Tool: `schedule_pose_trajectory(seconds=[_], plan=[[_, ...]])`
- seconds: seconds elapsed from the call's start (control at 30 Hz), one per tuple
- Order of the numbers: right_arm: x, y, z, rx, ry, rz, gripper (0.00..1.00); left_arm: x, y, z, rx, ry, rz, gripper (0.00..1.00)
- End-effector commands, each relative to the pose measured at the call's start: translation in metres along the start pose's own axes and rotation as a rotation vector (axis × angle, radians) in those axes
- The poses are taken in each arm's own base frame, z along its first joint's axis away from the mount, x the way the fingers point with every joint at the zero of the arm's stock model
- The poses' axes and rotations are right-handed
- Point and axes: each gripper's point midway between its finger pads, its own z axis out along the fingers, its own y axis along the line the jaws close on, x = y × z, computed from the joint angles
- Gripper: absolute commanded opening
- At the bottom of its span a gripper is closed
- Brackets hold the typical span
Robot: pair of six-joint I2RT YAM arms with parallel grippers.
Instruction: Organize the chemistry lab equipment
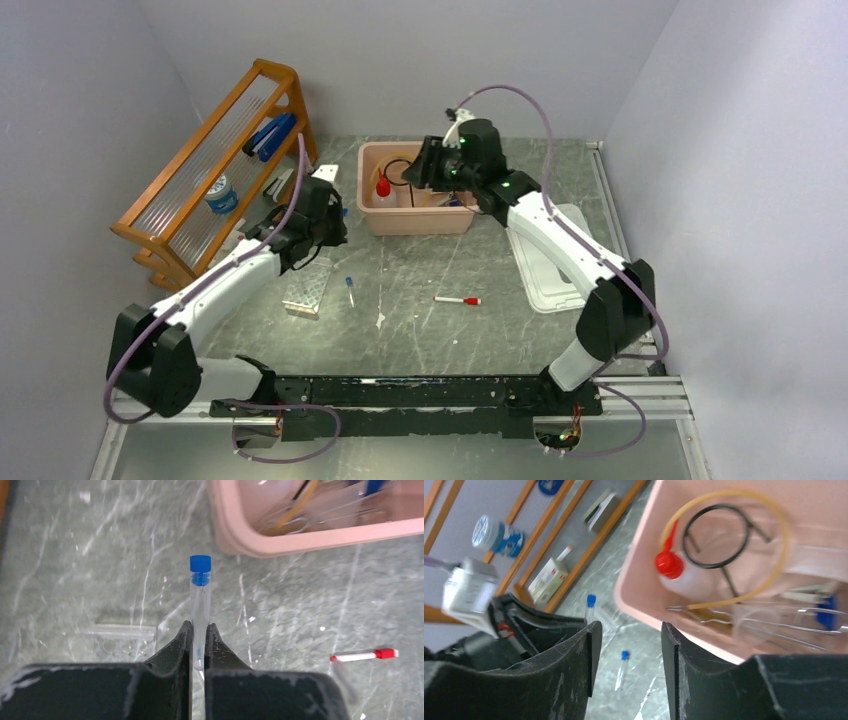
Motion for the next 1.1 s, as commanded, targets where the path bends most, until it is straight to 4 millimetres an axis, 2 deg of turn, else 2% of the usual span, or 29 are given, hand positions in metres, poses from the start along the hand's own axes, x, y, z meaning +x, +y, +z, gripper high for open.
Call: schedule_pose_trajectory(seconds=[0.0,0.07,0.2,0.5,0.67,0.87,0.93,1.07], plan=[[0.029,0.047,0.015,-0.156,0.122,0.027,0.52,-0.032,-0.029,-0.024,0.175,-0.136,0.123,0.05],[0.036,0.064,0.02,-0.218,0.149,0.055,0.56,-0.043,-0.041,-0.035,0.248,-0.192,0.152,0.05],[0.045,0.085,0.028,-0.291,0.185,0.089,0.58,-0.058,-0.058,-0.051,0.346,-0.262,0.184,0.05],[0.063,0.096,0.046,-0.332,0.245,0.108,0.55,-0.063,-0.071,-0.061,0.419,-0.284,0.196,0.05],[0.069,0.097,0.056,-0.335,0.258,0.116,0.47,-0.062,-0.071,-0.061,0.42,-0.286,0.189,0.05],[0.068,0.098,0.056,-0.359,0.218,0.12,0.24,-0.06,-0.072,-0.059,0.426,-0.277,0.18,0.05],[0.066,0.097,0.056,-0.364,0.192,0.109,0.17,-0.06,-0.071,-0.058,0.421,-0.266,0.176,0.1],[0.059,0.089,0.056,-0.332,0.136,0.043,0.15,-0.074,-0.065,-0.064,0.36,-0.278,0.124,0.41]])
